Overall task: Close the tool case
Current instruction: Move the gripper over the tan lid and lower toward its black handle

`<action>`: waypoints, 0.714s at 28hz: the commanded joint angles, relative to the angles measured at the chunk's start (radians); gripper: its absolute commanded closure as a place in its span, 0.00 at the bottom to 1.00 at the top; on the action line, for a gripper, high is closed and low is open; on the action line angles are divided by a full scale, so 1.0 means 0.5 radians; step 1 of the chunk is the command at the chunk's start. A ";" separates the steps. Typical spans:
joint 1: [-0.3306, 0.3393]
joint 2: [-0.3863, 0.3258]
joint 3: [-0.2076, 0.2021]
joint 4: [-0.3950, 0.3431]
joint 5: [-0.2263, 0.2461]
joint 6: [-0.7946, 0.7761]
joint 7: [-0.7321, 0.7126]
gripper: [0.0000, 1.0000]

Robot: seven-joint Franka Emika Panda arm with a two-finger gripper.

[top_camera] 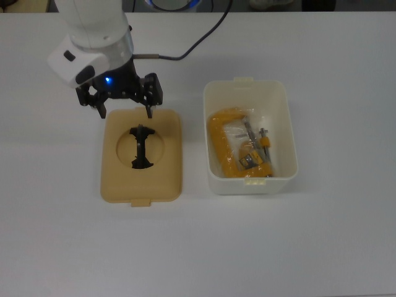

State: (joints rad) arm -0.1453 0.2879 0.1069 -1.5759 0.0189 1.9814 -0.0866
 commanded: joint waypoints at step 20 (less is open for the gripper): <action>0.054 0.170 -0.005 -0.168 -0.237 0.243 0.152 0.05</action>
State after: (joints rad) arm -0.1230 0.3553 0.1066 -1.6363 -0.0554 2.0705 -0.0316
